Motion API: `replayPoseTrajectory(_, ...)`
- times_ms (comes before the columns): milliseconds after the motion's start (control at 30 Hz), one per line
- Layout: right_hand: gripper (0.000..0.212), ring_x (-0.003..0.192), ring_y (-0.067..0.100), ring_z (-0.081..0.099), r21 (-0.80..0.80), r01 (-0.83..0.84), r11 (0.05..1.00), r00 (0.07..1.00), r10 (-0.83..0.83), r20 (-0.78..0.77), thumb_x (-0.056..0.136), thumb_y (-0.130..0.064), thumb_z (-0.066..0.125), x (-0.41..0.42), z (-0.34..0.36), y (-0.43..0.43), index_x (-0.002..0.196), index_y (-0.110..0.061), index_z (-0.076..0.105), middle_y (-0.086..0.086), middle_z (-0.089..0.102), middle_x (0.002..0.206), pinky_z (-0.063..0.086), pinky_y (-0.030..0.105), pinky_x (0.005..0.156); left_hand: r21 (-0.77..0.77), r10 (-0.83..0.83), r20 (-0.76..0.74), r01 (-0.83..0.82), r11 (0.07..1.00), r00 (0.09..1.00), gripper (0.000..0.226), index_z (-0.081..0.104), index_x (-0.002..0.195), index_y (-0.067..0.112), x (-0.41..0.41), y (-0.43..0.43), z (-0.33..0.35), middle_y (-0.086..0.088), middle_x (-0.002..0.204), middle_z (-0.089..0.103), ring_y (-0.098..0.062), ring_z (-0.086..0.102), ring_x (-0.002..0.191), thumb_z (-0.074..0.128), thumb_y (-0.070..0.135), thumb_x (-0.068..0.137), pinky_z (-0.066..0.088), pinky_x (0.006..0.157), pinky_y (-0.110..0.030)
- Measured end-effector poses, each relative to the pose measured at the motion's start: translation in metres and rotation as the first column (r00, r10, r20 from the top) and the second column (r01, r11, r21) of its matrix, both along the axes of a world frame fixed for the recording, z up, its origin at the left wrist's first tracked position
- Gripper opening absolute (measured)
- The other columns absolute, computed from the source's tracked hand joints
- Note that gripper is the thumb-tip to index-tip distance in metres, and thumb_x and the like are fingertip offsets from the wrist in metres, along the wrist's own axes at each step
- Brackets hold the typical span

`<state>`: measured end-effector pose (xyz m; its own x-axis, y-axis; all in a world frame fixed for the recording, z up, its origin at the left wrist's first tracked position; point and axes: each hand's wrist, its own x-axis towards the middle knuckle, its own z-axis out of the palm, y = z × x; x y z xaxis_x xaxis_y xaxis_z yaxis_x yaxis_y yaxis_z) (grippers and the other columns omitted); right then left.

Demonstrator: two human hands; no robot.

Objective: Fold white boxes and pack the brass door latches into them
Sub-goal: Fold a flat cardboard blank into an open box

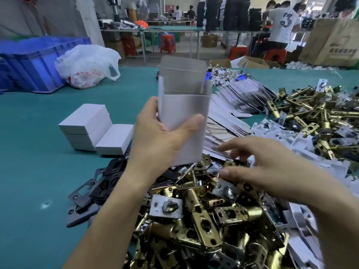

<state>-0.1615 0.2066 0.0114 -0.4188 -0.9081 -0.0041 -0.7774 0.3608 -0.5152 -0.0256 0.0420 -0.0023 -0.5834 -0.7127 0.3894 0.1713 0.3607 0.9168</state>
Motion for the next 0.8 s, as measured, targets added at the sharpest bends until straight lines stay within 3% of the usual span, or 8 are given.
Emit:
replayPoseTrajectory(100,0.054,0.085,-0.002,0.062,0.140,0.107,0.984,0.994,-0.104,-0.032,0.057,-0.080,0.057,-0.011,0.010,0.016,0.106,-0.057,0.051,-0.018,0.061,0.099,0.052,0.020,0.075,0.044,0.088,-0.051,-0.086,0.995,0.995,0.045,0.059,0.101,0.031,0.001,-0.006,-0.001,0.017,0.095,0.074,-0.007,0.073,0.085,0.088,0.041,0.068,0.063,0.069,-0.031)
replayPoseTrajectory(200,0.042,0.079,0.000,0.063,0.166,0.178,0.970,0.984,-0.177,-0.022,0.081,-0.062,0.061,-0.008,0.000,0.009,0.116,-0.039,0.059,-0.012,0.065,0.093,0.055,0.027,0.077,0.019,0.102,-0.054,-0.101,0.995,0.993,0.043,0.058,0.097,0.029,-0.001,-0.004,-0.002,0.019,0.090,0.073,-0.008,0.073,0.081,0.090,0.036,0.069,0.062,0.069,-0.031)
replayPoseTrajectory(333,0.049,0.082,0.002,0.063,0.251,0.148,0.957,0.989,-0.145,-0.028,0.080,-0.048,0.073,-0.005,-0.005,0.002,0.124,-0.036,0.055,-0.009,0.066,0.092,0.054,0.026,0.080,0.137,-0.070,-0.052,0.077,0.988,0.996,0.053,0.061,0.113,0.015,0.000,-0.004,-0.001,0.004,0.096,0.076,-0.013,0.075,0.081,0.086,0.031,0.069,0.060,0.064,-0.028)
replayPoseTrajectory(500,0.056,0.079,0.005,0.066,0.325,0.175,0.929,0.984,-0.175,-0.030,0.066,-0.061,0.077,-0.005,0.006,0.013,0.114,-0.042,0.056,-0.008,0.067,0.091,0.056,0.027,0.078,0.206,-0.362,0.025,0.350,0.914,0.932,0.049,0.057,0.116,0.023,0.001,-0.006,-0.004,0.010,0.091,0.074,-0.007,0.072,0.083,0.071,0.013,0.070,0.057,0.066,-0.022)
replayPoseTrajectory(667,0.023,0.056,0.003,0.067,0.239,0.221,0.945,0.975,-0.220,-0.034,0.076,-0.037,0.081,-0.004,0.008,0.015,0.094,-0.031,0.068,-0.005,0.071,0.066,0.053,0.022,0.055,0.194,-0.571,0.083,0.548,0.813,0.817,0.045,0.066,0.115,0.017,0.005,-0.009,-0.010,0.000,0.099,0.077,-0.013,0.073,0.094,0.074,-0.001,0.075,0.057,0.077,-0.024)
replayPoseTrajectory(800,0.013,0.045,0.000,0.060,-0.069,0.337,0.939,0.939,-0.340,-0.048,0.080,-0.033,0.078,-0.007,0.012,0.017,0.080,-0.032,0.065,-0.019,0.067,0.059,0.037,0.012,0.038,0.196,-0.638,0.163,0.610,0.768,0.752,0.044,0.066,0.115,0.016,0.004,-0.011,-0.014,-0.001,0.103,0.077,-0.013,0.073,0.097,0.077,-0.003,0.077,0.057,0.080,-0.024)
